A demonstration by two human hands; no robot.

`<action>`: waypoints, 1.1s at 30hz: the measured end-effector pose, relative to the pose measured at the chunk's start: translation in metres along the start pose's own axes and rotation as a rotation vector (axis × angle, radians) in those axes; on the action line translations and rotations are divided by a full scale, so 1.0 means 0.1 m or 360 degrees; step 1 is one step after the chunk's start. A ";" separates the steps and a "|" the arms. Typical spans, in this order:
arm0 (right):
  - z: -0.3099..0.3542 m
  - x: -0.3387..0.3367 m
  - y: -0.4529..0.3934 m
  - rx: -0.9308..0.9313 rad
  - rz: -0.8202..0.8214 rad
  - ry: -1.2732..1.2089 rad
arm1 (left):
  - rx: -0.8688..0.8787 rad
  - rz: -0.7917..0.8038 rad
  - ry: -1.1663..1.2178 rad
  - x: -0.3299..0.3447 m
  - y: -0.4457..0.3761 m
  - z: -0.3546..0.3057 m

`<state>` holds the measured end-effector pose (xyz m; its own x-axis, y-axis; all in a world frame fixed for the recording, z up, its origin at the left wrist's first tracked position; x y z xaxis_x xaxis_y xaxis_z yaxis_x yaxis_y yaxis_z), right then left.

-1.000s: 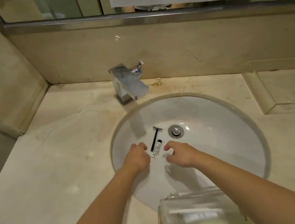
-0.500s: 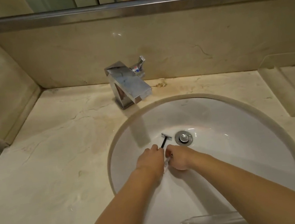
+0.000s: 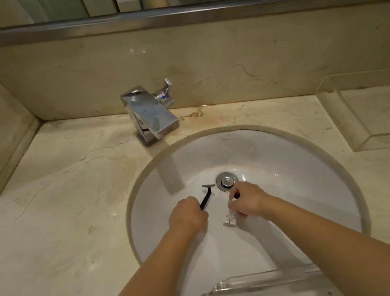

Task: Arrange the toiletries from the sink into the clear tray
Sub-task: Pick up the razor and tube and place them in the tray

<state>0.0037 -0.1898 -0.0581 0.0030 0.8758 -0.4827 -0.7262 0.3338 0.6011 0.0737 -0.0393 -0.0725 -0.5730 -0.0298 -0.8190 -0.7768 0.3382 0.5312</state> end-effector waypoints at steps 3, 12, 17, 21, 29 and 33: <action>0.01 -0.11 0.14 -0.0017 -0.0050 -0.0275 | -0.0058 0.0169 0.0527 -0.09 0.11 -0.05; -0.05 -0.34 0.85 0.0025 0.0084 -0.1055 | -0.0137 0.0329 0.1231 -0.35 0.72 -0.24; -0.07 -0.45 1.21 -0.0145 0.0185 -0.1221 | -0.0033 0.0354 0.1471 -0.43 1.09 -0.41; -0.03 -0.54 1.47 -0.0312 0.0199 -0.1153 | 0.0080 0.0410 0.1646 -0.47 1.35 -0.52; -0.07 -0.63 1.97 -0.0483 0.0004 -0.0837 | 0.0300 0.0409 0.1597 -0.58 1.68 -0.57; -0.16 -0.63 2.19 -0.0574 -0.0116 -0.0447 | 0.0338 0.0473 0.1481 -0.59 1.89 -0.58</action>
<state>-0.1669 -0.1772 0.0938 0.2131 0.9317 -0.2943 -0.9098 0.2990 0.2878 -0.0544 -0.0283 0.0883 -0.7834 -0.6107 -0.1150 -0.5580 0.6099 0.5627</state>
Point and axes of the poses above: each hand's wrist, its own y-axis away from the middle knuckle, its own x-axis out of the palm, z = x × y, the point moved 2 cm from there along -y, towards the middle knuckle, and after that the axes turned 7 degrees about -y, right-handed, at the moved point
